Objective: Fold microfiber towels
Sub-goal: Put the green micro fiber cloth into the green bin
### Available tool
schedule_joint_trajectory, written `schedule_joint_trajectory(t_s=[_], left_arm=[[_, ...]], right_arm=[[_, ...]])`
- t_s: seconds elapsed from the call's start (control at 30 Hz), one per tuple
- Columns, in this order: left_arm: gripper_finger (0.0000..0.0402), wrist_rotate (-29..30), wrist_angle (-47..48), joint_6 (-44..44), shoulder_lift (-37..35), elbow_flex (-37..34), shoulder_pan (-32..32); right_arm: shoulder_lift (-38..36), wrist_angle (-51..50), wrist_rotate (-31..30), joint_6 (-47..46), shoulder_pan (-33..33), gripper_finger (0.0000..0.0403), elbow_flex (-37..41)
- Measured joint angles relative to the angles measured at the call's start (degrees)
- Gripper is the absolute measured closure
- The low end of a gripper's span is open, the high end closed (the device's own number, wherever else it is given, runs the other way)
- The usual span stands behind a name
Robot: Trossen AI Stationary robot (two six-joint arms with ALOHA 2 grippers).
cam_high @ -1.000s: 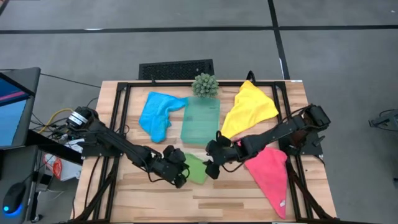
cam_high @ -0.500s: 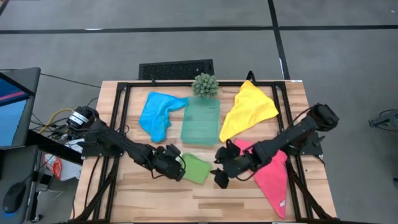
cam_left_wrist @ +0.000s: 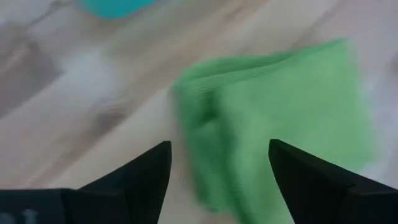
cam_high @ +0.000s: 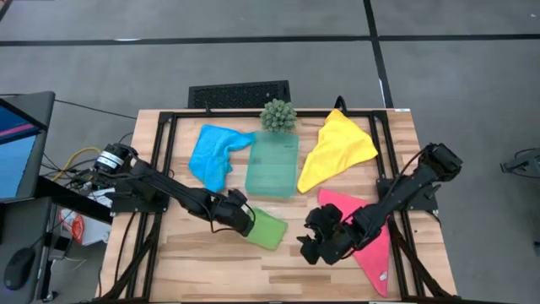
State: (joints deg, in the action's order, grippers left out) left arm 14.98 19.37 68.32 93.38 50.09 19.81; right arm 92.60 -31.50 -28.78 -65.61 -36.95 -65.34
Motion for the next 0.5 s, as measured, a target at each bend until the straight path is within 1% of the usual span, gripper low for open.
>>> schedule_joint_trajectory(t_s=[0.03, 0.07, 0.17, 0.2, 0.3, 0.37, 0.43, 0.5], left_arm=[[0.0139, 0.31, 1.34, 0.16, 0.33, -0.1, 0.0], [0.0139, 0.28, 0.31, 0.19, 1.23, -0.07, -0.01], [0.0139, -2.38, -4.24, -1.09, 4.12, 0.02, -0.09], [0.0139, -3.83, -7.11, -1.65, 5.43, 0.02, -0.05], [0.0139, -4.02, -8.72, -1.17, 8.05, 0.29, 0.0], [0.0139, -3.59, -8.38, 0.86, 9.5, 0.66, 0.01], [0.0147, -3.67, -7.7, 1.31, 9.62, 0.65, -0.02], [0.017, -4.84, -7.51, 1.57, 9.62, 0.63, -0.47]], right_arm=[[0.0, -0.13, -0.05, -0.44, -0.2, 0.0134, 0.0], [0.08, -0.18, -0.04, -0.76, -0.27, 0.0134, 0.0], [0.31, -0.38, -0.03, -1.83, -0.23, 0.0134, 0.04], [0.31, -0.56, -0.04, -2.0, -0.26, 0.0134, 0.01], [0.31, -1.05, -0.15, -3.02, -0.28, 0.0134, 0.0], [0.31, -1.05, -0.7, -3.4, -0.3, 0.0134, 0.0], [0.31, -0.82, -1.22, -3.76, -0.55, 0.0134, 0.0], [0.31, -1.11, -1.26, -4.43, -0.87, 0.0134, 0.0]])
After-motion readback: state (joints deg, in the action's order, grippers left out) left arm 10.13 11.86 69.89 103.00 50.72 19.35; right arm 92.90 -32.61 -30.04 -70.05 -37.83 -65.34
